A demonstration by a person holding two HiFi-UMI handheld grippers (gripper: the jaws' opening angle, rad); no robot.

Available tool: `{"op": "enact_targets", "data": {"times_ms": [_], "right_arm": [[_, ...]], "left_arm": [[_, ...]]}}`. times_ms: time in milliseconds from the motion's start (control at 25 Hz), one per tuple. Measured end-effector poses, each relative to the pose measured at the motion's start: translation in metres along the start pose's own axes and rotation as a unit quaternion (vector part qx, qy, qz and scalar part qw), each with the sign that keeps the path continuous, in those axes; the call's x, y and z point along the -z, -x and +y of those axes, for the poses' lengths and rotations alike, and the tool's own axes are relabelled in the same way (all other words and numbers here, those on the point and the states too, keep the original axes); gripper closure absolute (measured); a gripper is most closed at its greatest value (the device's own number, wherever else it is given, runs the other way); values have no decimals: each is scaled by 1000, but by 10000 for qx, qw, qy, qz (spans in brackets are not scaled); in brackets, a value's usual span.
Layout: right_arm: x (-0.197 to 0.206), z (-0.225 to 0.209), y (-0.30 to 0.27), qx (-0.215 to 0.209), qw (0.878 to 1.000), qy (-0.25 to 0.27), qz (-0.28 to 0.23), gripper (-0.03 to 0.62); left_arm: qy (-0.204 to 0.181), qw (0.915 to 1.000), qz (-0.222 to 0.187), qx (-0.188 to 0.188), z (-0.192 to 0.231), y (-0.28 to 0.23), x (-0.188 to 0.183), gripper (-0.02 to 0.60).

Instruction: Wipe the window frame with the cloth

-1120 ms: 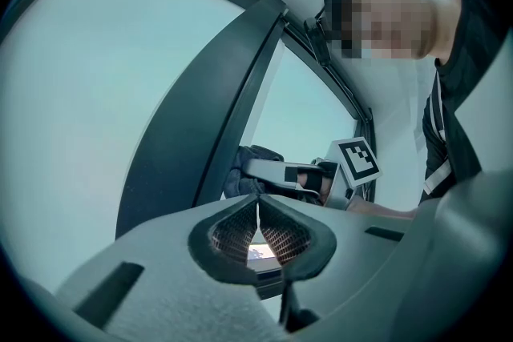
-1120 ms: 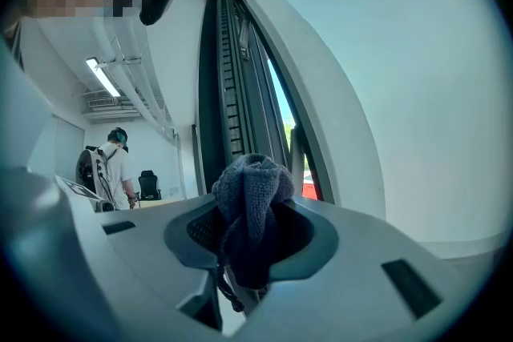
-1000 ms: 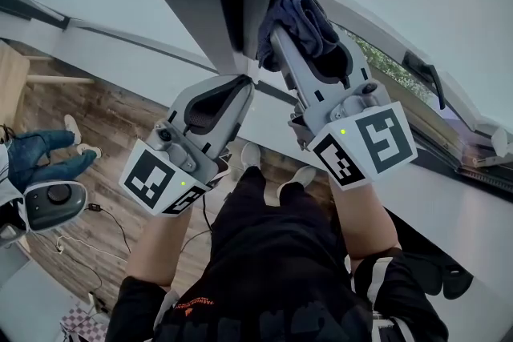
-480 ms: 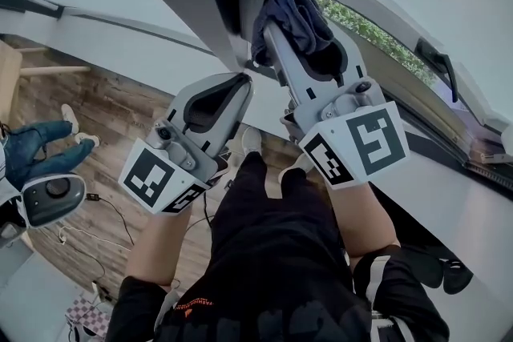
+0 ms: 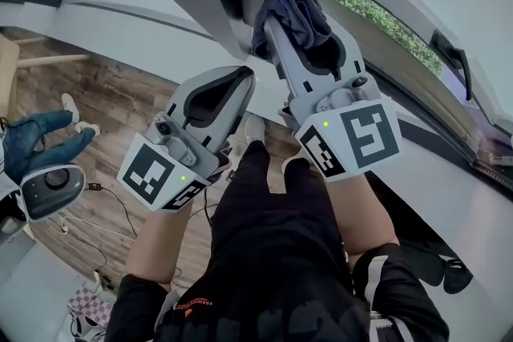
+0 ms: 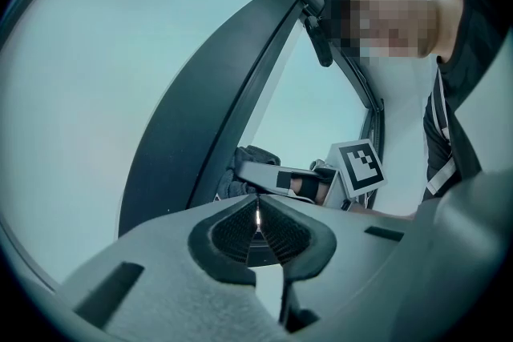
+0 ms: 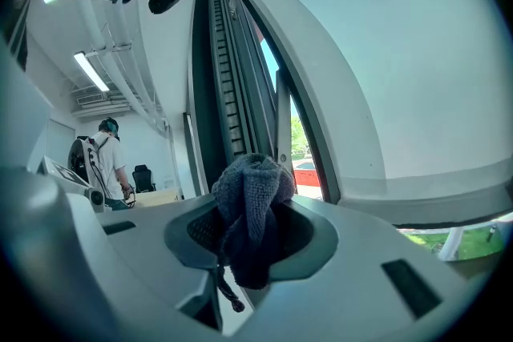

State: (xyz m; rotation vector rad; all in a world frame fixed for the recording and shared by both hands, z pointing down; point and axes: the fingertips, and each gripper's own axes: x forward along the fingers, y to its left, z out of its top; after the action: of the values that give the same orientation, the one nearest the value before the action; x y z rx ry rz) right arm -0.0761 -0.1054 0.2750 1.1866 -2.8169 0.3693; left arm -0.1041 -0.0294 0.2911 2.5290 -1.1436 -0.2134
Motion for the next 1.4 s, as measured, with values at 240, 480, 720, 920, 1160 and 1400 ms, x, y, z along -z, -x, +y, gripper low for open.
{"op": "enact_targets", "data": {"times_ms": [240, 480, 720, 920, 1160, 1400], "right_arm": [[19, -4, -3, 43, 10000, 12, 21, 480], [43, -6, -6, 94, 9999, 15, 131, 480], [62, -10, -10, 125, 9997, 79, 205, 480], [78, -13, -12, 185, 9994, 73, 299, 480], [89, -13, -14, 283, 9987, 192, 377, 480], [96, -12, -17, 427, 9963, 473, 568, 480]], "left_arm": [[-4, 9999, 99, -21, 0, 0, 15, 557], [113, 9998, 162, -63, 5, 2, 30, 557], [126, 9997, 207, -83, 11, 0, 39, 557], [151, 9996, 244, -83, 15, -2, 45, 557], [184, 9994, 272, -70, 17, -2, 51, 557], [226, 9993, 306, -39, 16, -2, 58, 557]]}}
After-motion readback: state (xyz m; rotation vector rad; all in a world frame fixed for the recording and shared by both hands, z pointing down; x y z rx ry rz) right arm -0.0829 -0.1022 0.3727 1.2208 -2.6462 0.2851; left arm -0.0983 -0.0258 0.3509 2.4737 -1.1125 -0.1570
